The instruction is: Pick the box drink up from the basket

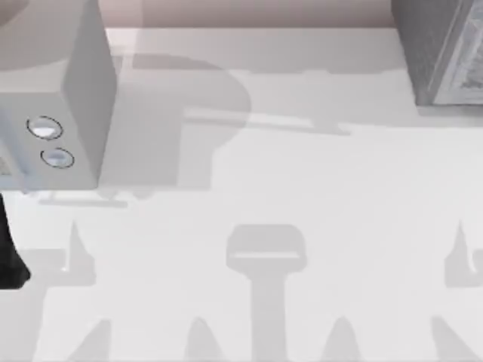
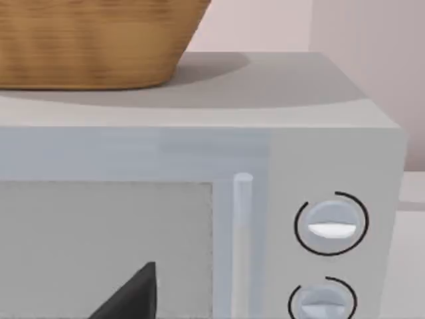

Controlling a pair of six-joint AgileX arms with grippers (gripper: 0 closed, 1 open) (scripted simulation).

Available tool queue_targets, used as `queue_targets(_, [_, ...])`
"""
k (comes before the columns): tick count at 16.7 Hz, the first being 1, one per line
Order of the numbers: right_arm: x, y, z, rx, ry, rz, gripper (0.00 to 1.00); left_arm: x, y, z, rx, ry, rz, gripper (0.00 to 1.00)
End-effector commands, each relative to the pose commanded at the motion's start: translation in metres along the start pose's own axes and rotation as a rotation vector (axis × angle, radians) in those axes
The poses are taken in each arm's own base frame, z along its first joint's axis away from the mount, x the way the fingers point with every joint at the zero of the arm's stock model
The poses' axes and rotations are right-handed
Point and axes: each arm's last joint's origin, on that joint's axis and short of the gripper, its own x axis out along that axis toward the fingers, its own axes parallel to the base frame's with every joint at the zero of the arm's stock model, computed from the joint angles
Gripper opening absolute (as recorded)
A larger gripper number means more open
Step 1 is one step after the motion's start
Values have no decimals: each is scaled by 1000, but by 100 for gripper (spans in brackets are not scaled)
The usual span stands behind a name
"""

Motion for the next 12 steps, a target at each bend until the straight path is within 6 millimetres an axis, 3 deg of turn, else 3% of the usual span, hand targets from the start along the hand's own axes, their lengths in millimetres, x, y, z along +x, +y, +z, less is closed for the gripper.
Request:
queue_targets(5, [0, 0, 0, 0, 0, 0, 100, 2, 1, 12, 0, -1, -1, 100])
queue_targets(9, [0, 0, 0, 0, 0, 0, 100, 13, 6, 50, -2, -5, -5, 100])
queue_targets(12, [0, 0, 0, 0, 0, 0, 100, 35, 13, 88, -2, -8, -8, 100])
